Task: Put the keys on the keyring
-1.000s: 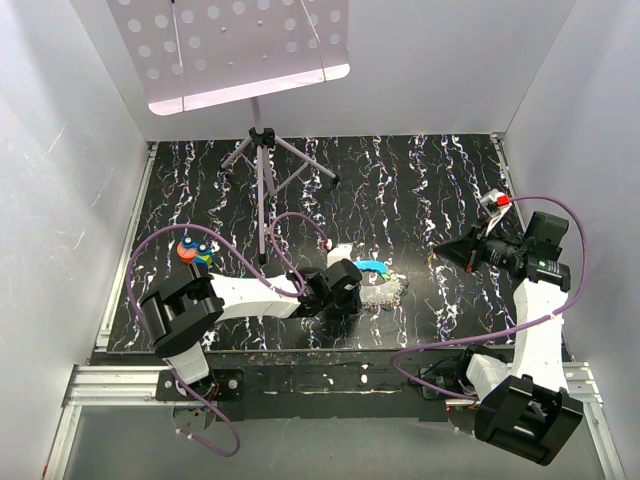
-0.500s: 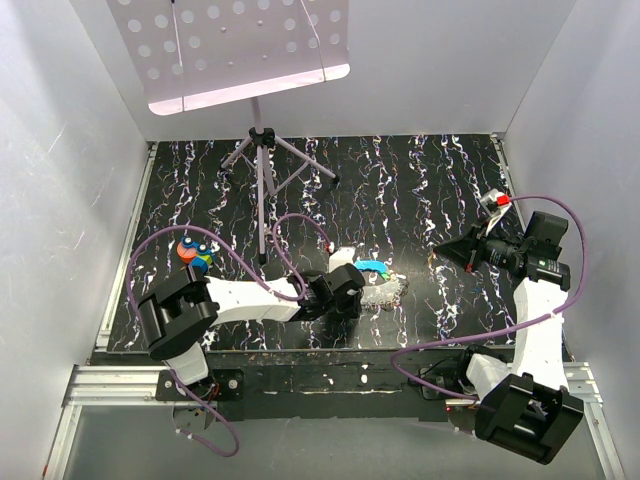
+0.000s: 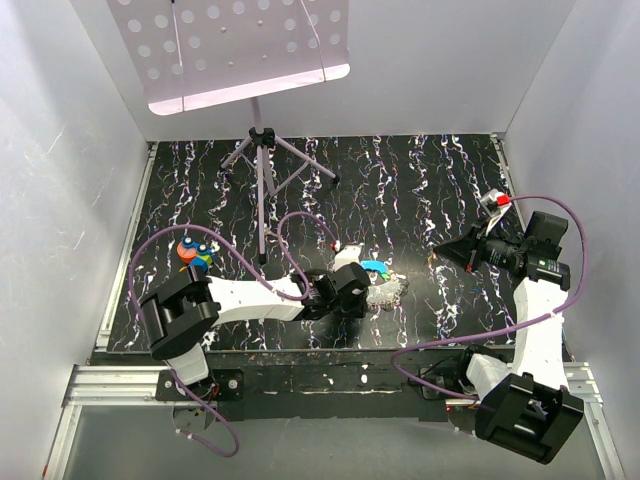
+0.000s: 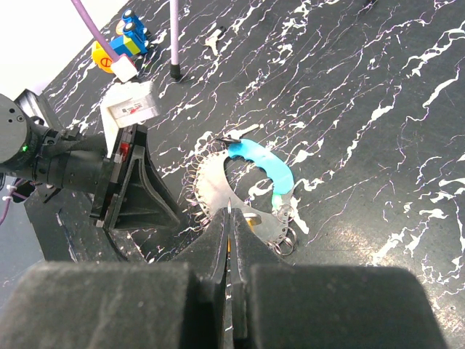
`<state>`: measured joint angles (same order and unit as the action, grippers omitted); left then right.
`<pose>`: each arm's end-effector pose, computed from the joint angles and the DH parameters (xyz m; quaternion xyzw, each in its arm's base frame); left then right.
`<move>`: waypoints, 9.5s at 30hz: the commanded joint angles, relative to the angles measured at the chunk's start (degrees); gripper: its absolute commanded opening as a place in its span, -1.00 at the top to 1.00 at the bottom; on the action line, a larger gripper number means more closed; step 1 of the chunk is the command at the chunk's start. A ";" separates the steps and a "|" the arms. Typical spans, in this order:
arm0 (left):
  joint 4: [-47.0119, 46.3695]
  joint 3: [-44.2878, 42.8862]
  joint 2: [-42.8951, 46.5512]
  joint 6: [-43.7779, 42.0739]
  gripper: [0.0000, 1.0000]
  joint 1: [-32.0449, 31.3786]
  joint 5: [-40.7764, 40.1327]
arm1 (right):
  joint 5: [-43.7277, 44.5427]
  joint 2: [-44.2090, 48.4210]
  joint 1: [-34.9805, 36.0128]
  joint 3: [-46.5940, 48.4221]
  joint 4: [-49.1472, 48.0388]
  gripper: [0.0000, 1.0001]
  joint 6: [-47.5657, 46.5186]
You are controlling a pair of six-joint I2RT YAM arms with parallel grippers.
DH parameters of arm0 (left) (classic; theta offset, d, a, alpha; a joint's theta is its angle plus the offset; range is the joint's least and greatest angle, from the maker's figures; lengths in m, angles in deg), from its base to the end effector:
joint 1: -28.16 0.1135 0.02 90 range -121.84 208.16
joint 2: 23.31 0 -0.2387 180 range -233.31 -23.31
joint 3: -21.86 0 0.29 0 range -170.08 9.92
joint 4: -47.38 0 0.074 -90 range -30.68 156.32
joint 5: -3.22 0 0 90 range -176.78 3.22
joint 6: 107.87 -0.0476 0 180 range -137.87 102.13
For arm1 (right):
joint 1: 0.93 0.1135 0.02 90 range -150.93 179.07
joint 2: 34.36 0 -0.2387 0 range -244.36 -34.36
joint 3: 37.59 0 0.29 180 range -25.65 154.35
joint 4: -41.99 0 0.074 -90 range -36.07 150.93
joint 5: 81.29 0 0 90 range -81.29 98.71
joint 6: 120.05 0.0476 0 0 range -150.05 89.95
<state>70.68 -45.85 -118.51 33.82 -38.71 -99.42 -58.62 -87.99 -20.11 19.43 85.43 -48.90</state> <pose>0.1569 -0.3408 0.1240 0.0871 0.9330 -0.2337 0.2595 0.2398 -0.0369 0.2634 -0.2319 0.7551 0.3606 0.4960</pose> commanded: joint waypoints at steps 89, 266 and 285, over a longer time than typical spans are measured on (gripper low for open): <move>-27.79 18.76 31.64 -75.58 1.00 4.38 26.70 | -5.70 0.19 -0.33 -0.34 1.89 0.97 -3.29; -52.48 34.86 44.32 -47.98 1.00 19.15 47.79 | 0.04 -17.13 26.97 19.43 21.21 0.02 -39.49; -73.05 29.84 28.23 -38.68 1.00 18.71 45.17 | -5.45 -21.43 44.58 27.26 25.99 0.13 -38.38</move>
<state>6.99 -15.06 -90.20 -8.28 -19.60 -52.19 -62.75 -108.80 23.15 44.96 113.63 -90.19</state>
